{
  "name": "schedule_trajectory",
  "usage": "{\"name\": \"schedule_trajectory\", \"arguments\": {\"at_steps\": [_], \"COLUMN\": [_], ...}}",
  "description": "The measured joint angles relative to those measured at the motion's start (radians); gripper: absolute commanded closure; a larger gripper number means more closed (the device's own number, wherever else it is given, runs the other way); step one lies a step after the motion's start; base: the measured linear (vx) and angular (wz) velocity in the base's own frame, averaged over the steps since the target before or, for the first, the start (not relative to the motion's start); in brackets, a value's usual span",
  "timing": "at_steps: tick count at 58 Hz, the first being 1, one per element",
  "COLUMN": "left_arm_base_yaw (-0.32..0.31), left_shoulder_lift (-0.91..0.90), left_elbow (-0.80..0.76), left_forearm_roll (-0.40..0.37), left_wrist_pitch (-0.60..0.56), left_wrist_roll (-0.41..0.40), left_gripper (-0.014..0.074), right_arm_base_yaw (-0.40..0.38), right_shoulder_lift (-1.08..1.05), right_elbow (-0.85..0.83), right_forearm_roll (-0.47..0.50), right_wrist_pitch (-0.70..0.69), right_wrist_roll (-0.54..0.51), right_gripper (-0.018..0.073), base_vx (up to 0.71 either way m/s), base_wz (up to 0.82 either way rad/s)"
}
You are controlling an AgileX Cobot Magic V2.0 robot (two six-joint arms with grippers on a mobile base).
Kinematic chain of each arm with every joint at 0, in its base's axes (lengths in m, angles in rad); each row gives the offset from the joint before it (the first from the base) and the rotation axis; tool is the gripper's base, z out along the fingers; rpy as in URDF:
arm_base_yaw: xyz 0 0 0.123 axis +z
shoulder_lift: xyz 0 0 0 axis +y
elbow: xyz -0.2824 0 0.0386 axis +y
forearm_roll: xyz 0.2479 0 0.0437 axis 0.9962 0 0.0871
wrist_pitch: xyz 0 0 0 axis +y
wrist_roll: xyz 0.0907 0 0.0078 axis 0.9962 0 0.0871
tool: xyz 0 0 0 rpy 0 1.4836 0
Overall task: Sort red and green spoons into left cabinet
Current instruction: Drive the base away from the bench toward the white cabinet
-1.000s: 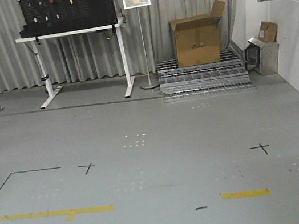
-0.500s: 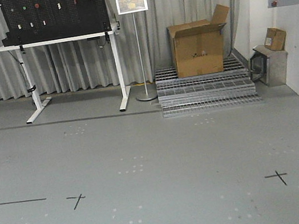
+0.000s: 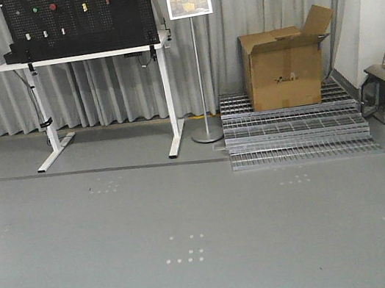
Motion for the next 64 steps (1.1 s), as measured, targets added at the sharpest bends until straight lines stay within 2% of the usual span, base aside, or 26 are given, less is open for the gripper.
{"name": "schedule_trajectory", "arguments": {"at_steps": [64], "left_arm_base_yaw": [0.000], "left_shoulder_lift": [0.000], "left_elbow": [0.000], "left_forearm_roll": [0.000], "left_wrist_pitch": [0.000], "left_wrist_roll": [0.000], "left_gripper": [0.0600], "right_arm_base_yaw": [0.000], "right_shoulder_lift": [0.000], "right_elbow": [0.000], "right_forearm_roll": [0.000], "right_wrist_pitch": [0.000], "right_wrist_roll": [0.000], "right_gripper": [0.0564], "base_vx": [0.63], "base_wz": [-0.07]}}
